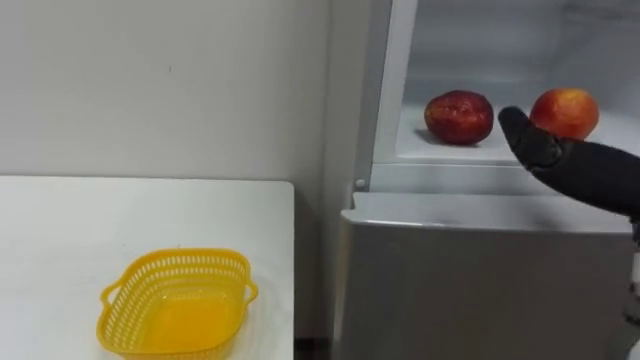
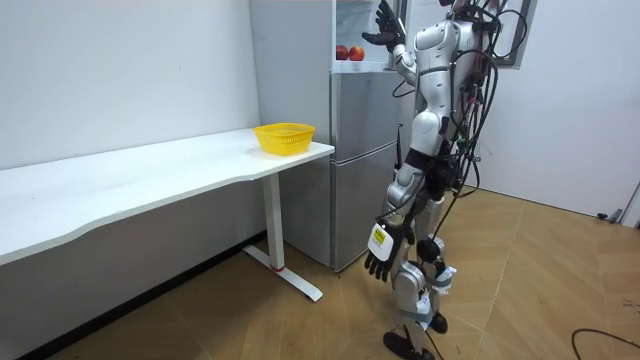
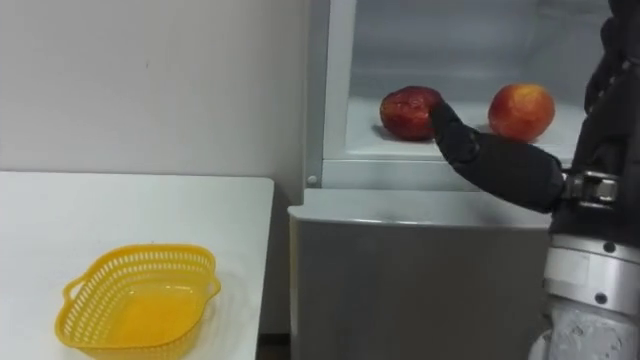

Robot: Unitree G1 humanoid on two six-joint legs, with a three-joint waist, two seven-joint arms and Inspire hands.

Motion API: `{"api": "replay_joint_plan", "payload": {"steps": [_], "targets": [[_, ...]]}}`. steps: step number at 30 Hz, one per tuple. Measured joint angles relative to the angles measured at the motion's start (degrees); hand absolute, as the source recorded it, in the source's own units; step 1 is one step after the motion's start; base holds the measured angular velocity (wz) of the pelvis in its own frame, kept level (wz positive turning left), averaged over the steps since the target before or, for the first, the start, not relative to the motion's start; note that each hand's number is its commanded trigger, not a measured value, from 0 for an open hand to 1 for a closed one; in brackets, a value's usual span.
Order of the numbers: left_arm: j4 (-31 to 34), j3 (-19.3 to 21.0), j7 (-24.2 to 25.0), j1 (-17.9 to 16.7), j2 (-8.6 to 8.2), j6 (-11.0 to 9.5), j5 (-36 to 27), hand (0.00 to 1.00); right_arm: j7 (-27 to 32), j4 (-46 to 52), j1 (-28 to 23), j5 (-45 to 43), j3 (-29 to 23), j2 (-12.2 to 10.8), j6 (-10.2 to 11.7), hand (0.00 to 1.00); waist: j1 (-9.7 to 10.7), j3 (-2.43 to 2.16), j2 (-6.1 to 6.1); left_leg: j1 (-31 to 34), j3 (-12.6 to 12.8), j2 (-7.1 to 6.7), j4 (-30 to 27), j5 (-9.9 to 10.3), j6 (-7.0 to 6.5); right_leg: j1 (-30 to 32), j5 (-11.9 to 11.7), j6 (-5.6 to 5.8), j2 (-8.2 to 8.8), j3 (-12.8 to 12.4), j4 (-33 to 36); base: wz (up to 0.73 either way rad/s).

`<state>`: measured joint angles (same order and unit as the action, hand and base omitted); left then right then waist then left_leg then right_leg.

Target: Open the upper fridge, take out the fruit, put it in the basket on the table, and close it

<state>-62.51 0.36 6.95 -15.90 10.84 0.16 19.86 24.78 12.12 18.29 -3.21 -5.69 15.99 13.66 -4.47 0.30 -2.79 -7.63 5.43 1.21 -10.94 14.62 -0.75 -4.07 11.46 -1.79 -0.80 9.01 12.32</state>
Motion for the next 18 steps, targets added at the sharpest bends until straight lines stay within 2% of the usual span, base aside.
{"api": "replay_joint_plan", "payload": {"steps": [5, 12, 18], "targets": [[-0.05, -0.68, 0.75, 0.66, -0.17, 0.83, 0.69, 0.00, -0.02, -5.29, 2.34, 0.74, 0.00, 0.44, -0.96, 0.00, -0.57, 0.08, -0.52, 0.14, -1.63, -0.10, -0.42, -0.08, 0.12, -0.94, -0.05, -0.07, 0.31, 2.03, -0.65, 0.17], [0.15, -1.39, 1.30, 0.82, -0.38, 1.09, 0.68, 0.00, -0.61, -8.71, 3.69, 4.71, 0.00, 0.51, -1.73, 0.00, -0.80, 0.06, -0.97, 0.92, -2.14, -0.21, -0.79, -0.10, 0.15, -0.87, -0.05, -0.07, 0.43, 2.36, -0.60, 0.03], [2.02, -0.30, 3.25, 0.51, -0.56, 1.17, 0.70, 0.00, -2.28, -12.79, 8.34, 7.65, -0.11, 3.21, -3.85, 0.00, -0.74, 0.06, -0.99, 1.09, -2.70, -0.33, -0.77, -0.12, 0.13, -0.85, -0.05, -0.07, 0.59, 2.80, -0.62, 0.02]]}}
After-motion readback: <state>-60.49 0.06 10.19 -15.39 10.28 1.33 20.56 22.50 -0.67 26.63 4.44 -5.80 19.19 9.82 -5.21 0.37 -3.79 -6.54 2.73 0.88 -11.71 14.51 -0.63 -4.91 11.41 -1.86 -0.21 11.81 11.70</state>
